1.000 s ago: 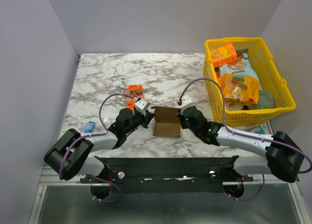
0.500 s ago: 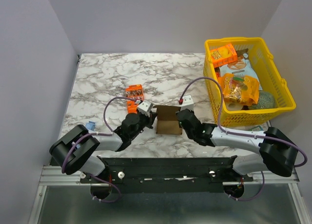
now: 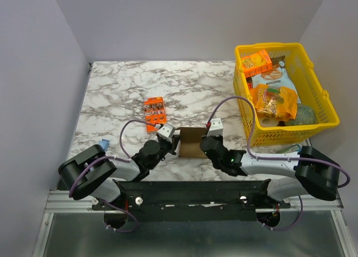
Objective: Fold the paper box
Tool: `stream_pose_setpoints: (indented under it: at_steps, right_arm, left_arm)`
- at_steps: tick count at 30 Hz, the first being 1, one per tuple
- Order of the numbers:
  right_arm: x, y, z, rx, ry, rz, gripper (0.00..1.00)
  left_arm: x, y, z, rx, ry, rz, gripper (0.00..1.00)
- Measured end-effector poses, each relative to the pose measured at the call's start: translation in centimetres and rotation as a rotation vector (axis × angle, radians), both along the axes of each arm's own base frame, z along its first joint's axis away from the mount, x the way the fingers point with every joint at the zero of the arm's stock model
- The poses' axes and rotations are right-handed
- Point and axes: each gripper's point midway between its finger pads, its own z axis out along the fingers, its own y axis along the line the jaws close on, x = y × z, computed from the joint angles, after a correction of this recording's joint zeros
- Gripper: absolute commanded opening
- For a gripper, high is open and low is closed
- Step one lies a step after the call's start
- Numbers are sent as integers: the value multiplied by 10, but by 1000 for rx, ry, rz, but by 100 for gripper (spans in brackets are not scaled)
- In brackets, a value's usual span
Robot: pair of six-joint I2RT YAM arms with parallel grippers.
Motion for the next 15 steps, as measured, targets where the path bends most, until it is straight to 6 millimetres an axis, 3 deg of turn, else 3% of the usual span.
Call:
stream_pose_setpoints:
  at_steps: [15]
  right_arm:
    - [-17,0,-7,43,-17,-68,1]
  left_arm:
    - [-9,-3,-3,-8,25,64,0]
